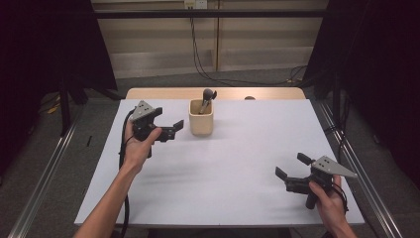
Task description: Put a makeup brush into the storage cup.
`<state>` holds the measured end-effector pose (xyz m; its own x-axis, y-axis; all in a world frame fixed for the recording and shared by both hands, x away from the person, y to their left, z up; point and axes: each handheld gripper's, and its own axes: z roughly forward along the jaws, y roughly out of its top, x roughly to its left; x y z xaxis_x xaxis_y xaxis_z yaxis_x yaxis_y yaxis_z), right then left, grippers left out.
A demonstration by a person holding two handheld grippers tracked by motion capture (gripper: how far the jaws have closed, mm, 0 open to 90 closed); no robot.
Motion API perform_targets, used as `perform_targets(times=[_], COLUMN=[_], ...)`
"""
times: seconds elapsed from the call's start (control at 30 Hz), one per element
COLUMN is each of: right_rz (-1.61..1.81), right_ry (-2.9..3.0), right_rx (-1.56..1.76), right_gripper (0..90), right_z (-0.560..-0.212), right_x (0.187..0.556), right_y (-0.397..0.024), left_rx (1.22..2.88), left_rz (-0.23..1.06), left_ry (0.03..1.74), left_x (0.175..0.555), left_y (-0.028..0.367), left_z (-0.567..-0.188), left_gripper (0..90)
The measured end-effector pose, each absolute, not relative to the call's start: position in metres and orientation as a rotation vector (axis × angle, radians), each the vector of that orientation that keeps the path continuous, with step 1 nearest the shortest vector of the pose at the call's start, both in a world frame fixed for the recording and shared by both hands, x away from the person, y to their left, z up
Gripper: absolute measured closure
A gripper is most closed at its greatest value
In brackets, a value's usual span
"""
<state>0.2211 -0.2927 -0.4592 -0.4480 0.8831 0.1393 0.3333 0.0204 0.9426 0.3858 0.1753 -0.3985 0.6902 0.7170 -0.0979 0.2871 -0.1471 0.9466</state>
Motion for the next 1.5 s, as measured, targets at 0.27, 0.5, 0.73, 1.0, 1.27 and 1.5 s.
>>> perform_targets(times=[0.27, 0.5, 0.73, 1.0, 1.27, 1.5], right_rz=[1.436, 1.435, 1.434, 1.432, 1.429, 1.434], right_ry=[1.795, 1.799, 1.797, 1.798, 1.796, 1.793], right_rx=[1.245, 1.238, 1.233, 1.234, 1.23, 1.229], right_gripper=[0.0, 0.0, 0.0, 0.0, 0.0, 0.0], right_z=[-0.459, -0.459, -0.459, -0.458, -0.458, -0.458], right_x=[0.22, 0.219, 0.219, 0.218, 0.218, 0.218], right_y=[-0.295, -0.293, -0.294, -0.294, -0.294, -0.293], left_rx=[1.703, 1.709, 1.679, 1.697, 1.694, 1.701], left_rz=[0.487, 0.483, 0.488, 0.492, 0.504, 0.52], left_ry=[0.813, 0.823, 0.842, 0.839, 0.883, 0.9], left_x=[0.367, 0.348, 0.332, 0.314, 0.297, 0.284], left_y=[0.192, 0.203, 0.214, 0.223, 0.239, 0.247], left_z=[-0.406, -0.41, -0.416, -0.423, -0.429, -0.438], left_gripper=[2.8, 3.2, 3.1, 3.1, 3.1, 3.1])
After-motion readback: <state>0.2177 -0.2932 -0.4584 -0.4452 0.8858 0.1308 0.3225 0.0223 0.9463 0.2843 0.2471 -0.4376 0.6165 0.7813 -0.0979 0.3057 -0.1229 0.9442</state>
